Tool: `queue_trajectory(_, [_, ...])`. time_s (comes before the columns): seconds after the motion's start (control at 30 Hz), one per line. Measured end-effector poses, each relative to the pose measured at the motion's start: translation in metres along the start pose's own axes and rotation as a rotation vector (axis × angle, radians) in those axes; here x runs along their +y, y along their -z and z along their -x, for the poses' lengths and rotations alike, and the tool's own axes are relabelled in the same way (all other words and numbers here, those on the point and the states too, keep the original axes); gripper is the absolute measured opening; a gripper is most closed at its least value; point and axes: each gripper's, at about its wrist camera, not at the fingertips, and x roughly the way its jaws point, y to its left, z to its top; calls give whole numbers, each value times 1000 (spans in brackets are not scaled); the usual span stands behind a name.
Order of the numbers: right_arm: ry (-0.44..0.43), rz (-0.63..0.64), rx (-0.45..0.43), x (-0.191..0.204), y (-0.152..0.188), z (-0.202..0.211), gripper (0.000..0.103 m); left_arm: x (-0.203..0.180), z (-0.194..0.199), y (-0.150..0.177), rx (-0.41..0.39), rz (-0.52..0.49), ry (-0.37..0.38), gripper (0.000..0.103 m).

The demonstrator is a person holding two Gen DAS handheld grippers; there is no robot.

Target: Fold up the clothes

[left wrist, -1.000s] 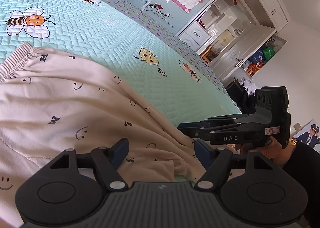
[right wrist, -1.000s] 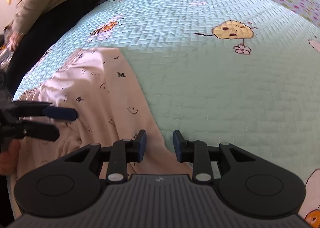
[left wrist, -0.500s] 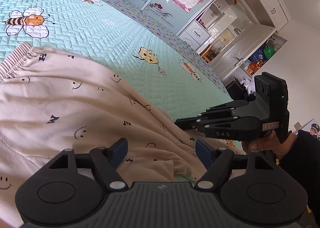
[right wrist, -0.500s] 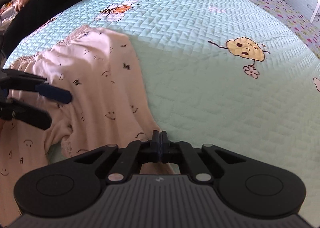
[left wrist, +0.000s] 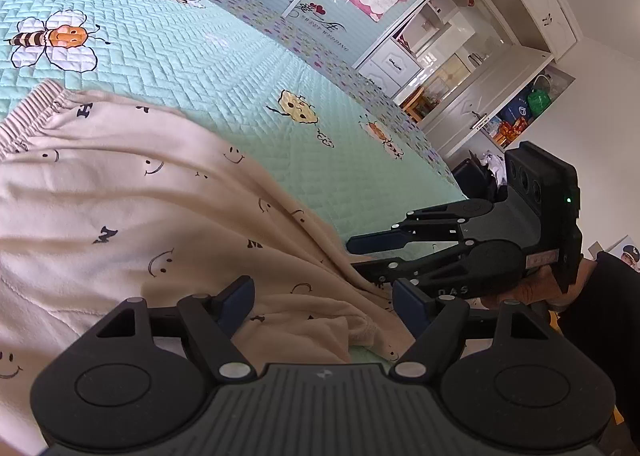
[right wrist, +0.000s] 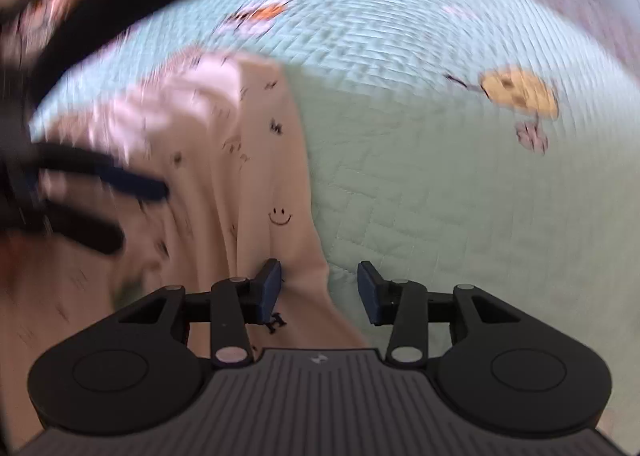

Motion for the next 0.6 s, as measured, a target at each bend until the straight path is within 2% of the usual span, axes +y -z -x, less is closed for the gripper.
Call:
queue_trajectory(0.07, [25,38,13,5,-4,-1,3,0,0,1,1,0,-1,78])
queue_trajectory(0.13, [44,67,20,9,-7,-2,3,0,1,1,1,0,-1,78])
queue_trajectory(0.3, [128,45,-21,-3,-7,4,2,-3,1,5,1,-2,-1,78])
queue_trajectory(0.4, [229,54,-39,-13,-9,8,2,-3,2,6,1,1,-1,79])
queue_trajectory(0.5, [366,68,-56,-26,-15,5,2,-5,2,7,3,-3,1,79])
queue_trajectory(0.6, [429,71,-56,-35,-22,-6,2,-5,0,9,7,-9,3,79])
